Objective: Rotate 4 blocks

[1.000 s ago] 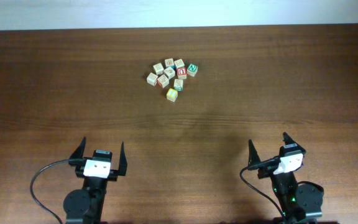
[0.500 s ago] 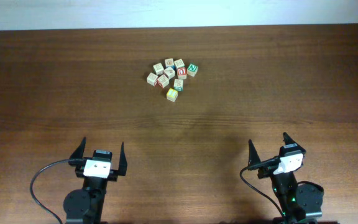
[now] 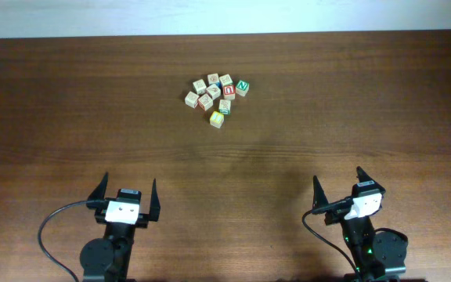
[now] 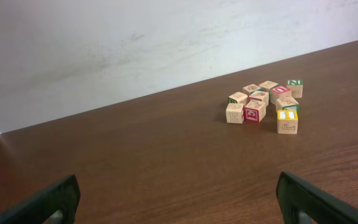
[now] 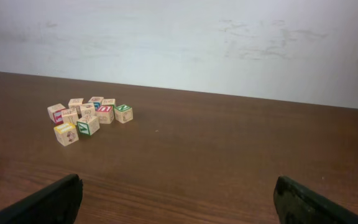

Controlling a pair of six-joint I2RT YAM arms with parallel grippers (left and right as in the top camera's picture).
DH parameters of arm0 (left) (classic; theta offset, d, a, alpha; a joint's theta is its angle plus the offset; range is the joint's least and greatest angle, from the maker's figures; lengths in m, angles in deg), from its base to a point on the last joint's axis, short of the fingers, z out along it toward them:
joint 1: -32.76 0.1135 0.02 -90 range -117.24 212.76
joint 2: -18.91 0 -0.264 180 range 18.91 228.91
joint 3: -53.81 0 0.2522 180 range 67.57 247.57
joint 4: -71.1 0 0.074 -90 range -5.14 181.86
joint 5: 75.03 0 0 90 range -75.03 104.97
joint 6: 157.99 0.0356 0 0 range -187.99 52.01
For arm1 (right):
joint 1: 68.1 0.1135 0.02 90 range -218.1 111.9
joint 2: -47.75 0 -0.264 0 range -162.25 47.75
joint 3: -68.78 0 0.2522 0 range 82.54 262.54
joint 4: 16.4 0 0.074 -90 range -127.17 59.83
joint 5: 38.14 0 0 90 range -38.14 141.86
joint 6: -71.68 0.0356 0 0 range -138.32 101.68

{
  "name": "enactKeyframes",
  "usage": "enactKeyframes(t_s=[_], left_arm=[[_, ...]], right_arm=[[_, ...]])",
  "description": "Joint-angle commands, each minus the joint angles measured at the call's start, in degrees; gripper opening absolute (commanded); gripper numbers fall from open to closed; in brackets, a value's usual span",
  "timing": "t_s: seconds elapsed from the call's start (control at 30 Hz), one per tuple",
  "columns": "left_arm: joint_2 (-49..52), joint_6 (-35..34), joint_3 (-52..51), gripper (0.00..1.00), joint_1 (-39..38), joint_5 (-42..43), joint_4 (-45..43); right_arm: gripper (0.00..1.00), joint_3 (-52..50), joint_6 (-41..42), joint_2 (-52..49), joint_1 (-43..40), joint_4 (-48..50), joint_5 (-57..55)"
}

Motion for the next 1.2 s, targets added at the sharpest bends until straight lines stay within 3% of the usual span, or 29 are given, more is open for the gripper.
enactKeyframes(t_s=[0.0,0.93,1.17], left_arm=[[-0.55,0.92,-0.46,0.99,0.00,-0.61,0.00],[-0.48,0.87,0.31,0.99,0.00,-0.59,-3.17],[12.07,0.44,12.90,0.99,0.04,-0.55,-1.09]], right_arm=[[0.98,-0.52,0.22,0.33,-0.22,-0.02,-0.33],[0.98,-0.52,0.22,0.33,-0.22,1.42,-0.31],[0.98,5.29,0.98,0.15,-0.22,3.17,1.66]])
